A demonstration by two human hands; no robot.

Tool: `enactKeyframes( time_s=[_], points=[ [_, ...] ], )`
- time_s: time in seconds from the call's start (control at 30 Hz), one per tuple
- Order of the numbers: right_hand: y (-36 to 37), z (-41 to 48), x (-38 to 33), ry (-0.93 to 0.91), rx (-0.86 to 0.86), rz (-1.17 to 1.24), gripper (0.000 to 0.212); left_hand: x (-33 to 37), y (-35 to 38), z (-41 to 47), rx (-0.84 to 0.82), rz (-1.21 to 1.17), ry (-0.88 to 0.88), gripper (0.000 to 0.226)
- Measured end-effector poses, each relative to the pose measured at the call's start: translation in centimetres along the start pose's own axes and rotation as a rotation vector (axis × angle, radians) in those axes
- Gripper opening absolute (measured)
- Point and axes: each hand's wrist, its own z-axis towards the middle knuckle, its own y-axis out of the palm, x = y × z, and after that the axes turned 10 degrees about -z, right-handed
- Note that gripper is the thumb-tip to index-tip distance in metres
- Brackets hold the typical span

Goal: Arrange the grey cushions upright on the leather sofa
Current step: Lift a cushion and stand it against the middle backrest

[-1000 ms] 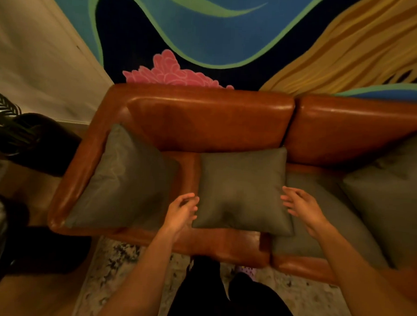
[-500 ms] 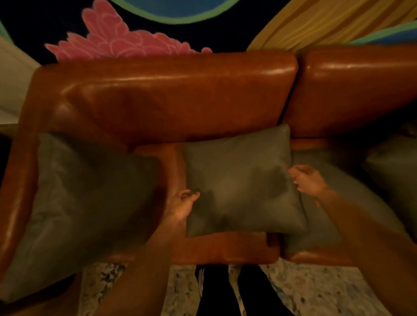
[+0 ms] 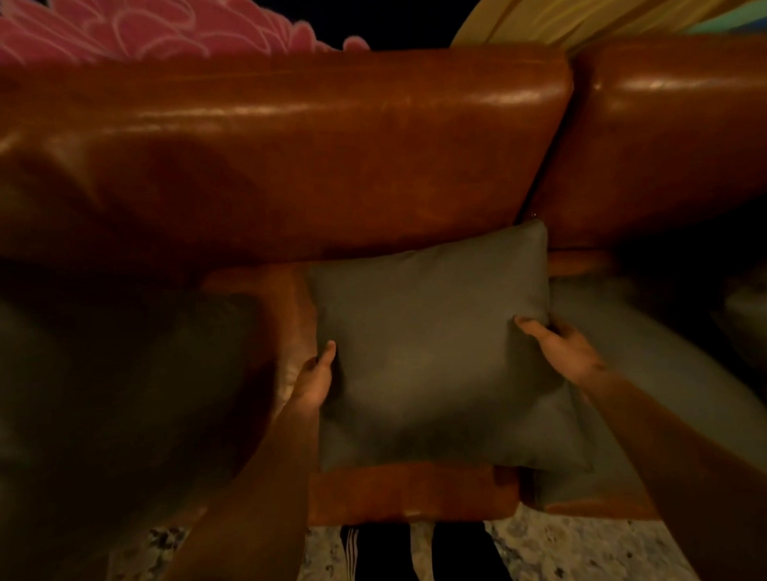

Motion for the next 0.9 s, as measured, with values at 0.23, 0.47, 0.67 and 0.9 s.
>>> enactKeyframes(
  time_s=[0.23, 0.47, 0.67, 0.9],
  points=[
    [-1.8, -2.2, 0.1, 0.111, -0.039, 0.219, 0.075, 5.8, -1.0, -12.4, -0.247, -0.258, -0.047, 0.039],
    [-5.0, -9.3, 0.7, 0.128, -0.200, 0.443, 0.082, 7.2, -4.8, -20.5, -0.363, -0.255, 0.137, 0.083],
    [-9.6, -19.6, -0.7, -0.004, -0.274, 0.607, 0.088, 8.2, -6.0, -33.8, -0.191, -0.073, 0.453, 0.080],
    [-9.8, -24.6, -3.8, -0.214, -0.192, 0.425, 0.125, 8.5, -6.5, -40.3, -0.054, 0.117, 0.761, 0.075]
  ],
)
